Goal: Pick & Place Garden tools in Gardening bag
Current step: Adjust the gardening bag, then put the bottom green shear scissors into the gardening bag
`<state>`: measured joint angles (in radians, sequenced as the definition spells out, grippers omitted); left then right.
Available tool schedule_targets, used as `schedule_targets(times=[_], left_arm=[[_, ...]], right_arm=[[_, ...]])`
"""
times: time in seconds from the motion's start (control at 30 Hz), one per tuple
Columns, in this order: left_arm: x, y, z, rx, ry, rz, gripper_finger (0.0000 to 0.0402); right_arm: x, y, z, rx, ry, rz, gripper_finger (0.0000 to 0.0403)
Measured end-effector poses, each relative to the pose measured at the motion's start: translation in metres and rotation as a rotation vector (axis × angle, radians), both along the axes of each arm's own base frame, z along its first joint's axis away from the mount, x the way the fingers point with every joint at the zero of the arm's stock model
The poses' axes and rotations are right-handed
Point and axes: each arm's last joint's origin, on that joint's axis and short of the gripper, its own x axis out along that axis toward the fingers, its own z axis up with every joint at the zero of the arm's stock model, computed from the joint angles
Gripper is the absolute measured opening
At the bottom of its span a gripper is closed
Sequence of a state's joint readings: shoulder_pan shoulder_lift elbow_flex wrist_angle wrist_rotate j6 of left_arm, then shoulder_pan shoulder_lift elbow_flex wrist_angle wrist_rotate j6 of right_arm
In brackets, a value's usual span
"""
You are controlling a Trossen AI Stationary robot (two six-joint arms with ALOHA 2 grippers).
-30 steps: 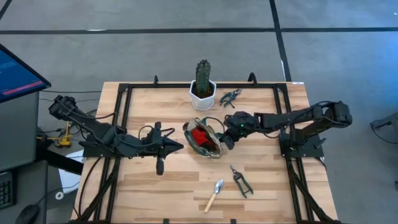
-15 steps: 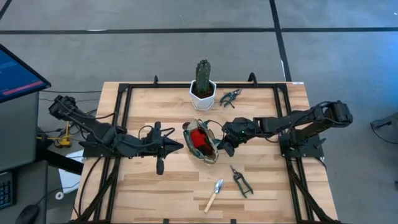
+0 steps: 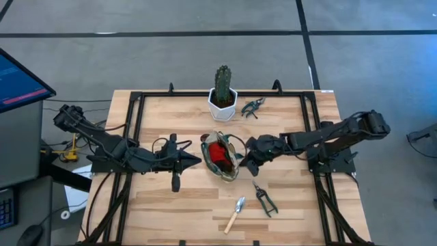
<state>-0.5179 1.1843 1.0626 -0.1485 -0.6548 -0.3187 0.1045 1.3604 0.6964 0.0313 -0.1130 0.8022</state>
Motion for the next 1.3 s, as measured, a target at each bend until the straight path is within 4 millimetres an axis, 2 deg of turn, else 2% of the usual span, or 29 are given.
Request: schedule_targets(times=[0.17, 0.43, 0.6, 0.9, 1.3], left_arm=[[-0.001, -0.002, 0.0, 0.0, 0.0, -0.008, 0.0001], [-0.004, -0.008, 0.0, -0.001, 0.0, -0.033, 0.0001], [-0.004, -0.008, 0.0, -0.001, 0.0, -0.033, 0.0001], [-0.004, -0.007, 0.0, 0.002, -0.001, -0.023, 0.0001], [-0.004, -0.007, 0.0, 0.002, -0.001, -0.022, 0.0001]], right_arm=[[-0.017, -0.004, 0.015, -0.019, 0.018, -0.007, 0.0], [-0.058, 0.01, 0.047, -0.104, -0.025, -0.024, 0.0], [-0.077, 0.019, 0.058, -0.149, -0.057, -0.056, 0.0], [-0.096, 0.033, 0.033, -0.027, 0.27, -0.139, 0.0], [-0.092, 0.072, 0.022, 0.074, 0.425, -0.108, 0.0]])
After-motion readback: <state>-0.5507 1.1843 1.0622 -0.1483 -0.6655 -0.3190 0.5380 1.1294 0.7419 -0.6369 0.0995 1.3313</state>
